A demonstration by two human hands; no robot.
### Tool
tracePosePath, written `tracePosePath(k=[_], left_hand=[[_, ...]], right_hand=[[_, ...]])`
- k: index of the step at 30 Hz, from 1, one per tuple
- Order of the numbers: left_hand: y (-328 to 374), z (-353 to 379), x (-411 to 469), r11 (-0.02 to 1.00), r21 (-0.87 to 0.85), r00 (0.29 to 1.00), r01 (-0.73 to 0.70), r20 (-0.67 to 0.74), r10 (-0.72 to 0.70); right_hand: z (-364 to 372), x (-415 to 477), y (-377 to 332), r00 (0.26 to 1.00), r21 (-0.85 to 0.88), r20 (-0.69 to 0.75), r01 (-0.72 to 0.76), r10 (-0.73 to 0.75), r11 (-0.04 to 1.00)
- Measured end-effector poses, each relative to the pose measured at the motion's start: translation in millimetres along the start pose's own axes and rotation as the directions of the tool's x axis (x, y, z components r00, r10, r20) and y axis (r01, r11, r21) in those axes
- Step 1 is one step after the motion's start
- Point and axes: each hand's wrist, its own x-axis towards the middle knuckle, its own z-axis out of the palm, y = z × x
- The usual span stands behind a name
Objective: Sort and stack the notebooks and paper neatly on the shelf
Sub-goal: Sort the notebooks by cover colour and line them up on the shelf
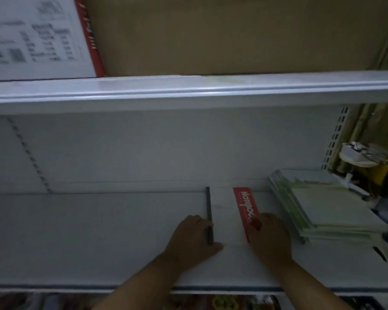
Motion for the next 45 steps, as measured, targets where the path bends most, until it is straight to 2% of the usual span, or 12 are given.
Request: tracePosePath(k=[4, 8, 11, 13, 14, 18, 21, 24, 30, 37, 43, 45], left_hand=[[-4.4, -22.0, -29.0, 0.997, 0.007, 0.987, 0.074, 0.140, -0.074], [-76.9, -72.8, -82.1, 0.953, 0.220, 0.940, 0.210, 0.221, -0.259], [-143.2, -148.3, -145.4, 0.885, 0.346, 0.916, 0.313, 0.137, -0.378], [-187.9, -202.4, -193.1, 0.810, 0.387, 0.870, 0.440, 0.040, -0.492], [-209.0, -227.3, -217.4, 0.764, 0.419, 0.843, 0.491, -0.006, -0.538], [-266.2, -310.0, -310.9, 0.610, 0.456, 0.738, 0.648, -0.179, -0.650], [-285.1, -346.7, -364.1, 0.595, 0.362, 0.690, 0.718, -0.254, -0.678], [-301.3, -369.5, -405.9, 0.585, 0.292, 0.653, 0.756, -0.275, -0.706], [-347.9, -404.5, -464.2, 0.497, 0.231, 0.548, 0.836, -0.339, -0.764], [-418.9, -418.7, -497.7, 0.446, 0.244, 0.502, 0.861, -0.271, -0.822], [-487.6, -460.8, -486.2, 0.393, 0.247, 0.459, 0.886, -0.340, -0.821], [-505.0, -466.0, -479.7, 0.411, 0.244, 0.475, 0.878, -0.346, -0.809]], right_hand=[[-4.2, -3.9, -9.1, 1.000, -0.228, 0.027, 0.014, -0.008, 0.974], [-4.7, -15.7, -17.5, 0.996, -0.345, 0.082, 0.050, -0.023, 0.937], [28.3, 17.3, -8.2, 0.993, -0.494, 0.114, 0.085, -0.032, 0.865], [38.7, 11.7, -70.5, 0.973, -0.543, 0.114, 0.228, -0.198, 0.808], [33.3, -9.1, -126.0, 0.947, -0.569, 0.186, 0.322, -0.263, 0.757], [44.1, -96.9, -336.6, 0.752, -0.233, 0.476, 0.608, -0.457, 0.759], [73.1, -162.5, -451.2, 0.506, -0.006, 0.542, 0.801, -0.671, 0.599], [92.6, -222.7, -527.6, 0.275, 0.113, 0.565, 0.909, -0.778, 0.402], [147.1, -259.3, -618.9, 0.114, 0.203, 0.583, 0.938, -0.805, 0.280], [220.7, -239.7, -721.4, 0.122, 0.266, 0.568, 0.908, -0.814, 0.323], [287.4, -203.8, -798.5, 0.120, 0.344, 0.490, 0.883, -0.863, 0.318], [300.7, -189.5, -818.1, 0.174, 0.326, 0.418, 0.887, -0.892, 0.326]])
